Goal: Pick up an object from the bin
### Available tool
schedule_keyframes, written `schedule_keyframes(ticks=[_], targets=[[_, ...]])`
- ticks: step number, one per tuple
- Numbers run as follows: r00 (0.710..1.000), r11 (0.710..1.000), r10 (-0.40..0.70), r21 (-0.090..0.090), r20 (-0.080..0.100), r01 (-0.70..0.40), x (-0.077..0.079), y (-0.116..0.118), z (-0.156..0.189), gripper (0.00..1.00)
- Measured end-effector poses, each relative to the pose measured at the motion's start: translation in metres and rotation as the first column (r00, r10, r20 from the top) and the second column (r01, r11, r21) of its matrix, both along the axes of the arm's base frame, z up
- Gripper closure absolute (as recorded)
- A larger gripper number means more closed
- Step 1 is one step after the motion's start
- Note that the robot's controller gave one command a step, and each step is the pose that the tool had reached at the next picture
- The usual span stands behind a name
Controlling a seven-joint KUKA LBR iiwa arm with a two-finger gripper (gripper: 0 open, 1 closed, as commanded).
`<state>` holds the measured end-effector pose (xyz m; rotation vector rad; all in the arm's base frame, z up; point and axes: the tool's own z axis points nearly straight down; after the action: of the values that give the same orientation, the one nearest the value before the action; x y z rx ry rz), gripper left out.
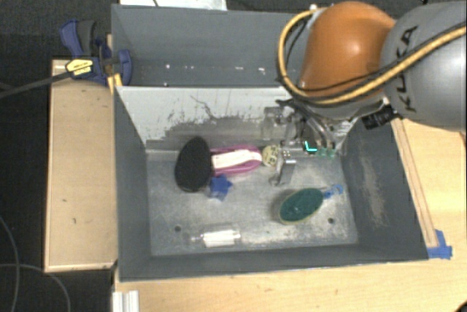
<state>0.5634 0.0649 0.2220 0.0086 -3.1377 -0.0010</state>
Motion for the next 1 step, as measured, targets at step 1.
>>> schedule_keyframes(ticks=[1], targets=[[1.0, 1.0, 0.0, 0.0, -0.002, 0.0, -0.0126, 0.0052, -0.1282, 0.0]])
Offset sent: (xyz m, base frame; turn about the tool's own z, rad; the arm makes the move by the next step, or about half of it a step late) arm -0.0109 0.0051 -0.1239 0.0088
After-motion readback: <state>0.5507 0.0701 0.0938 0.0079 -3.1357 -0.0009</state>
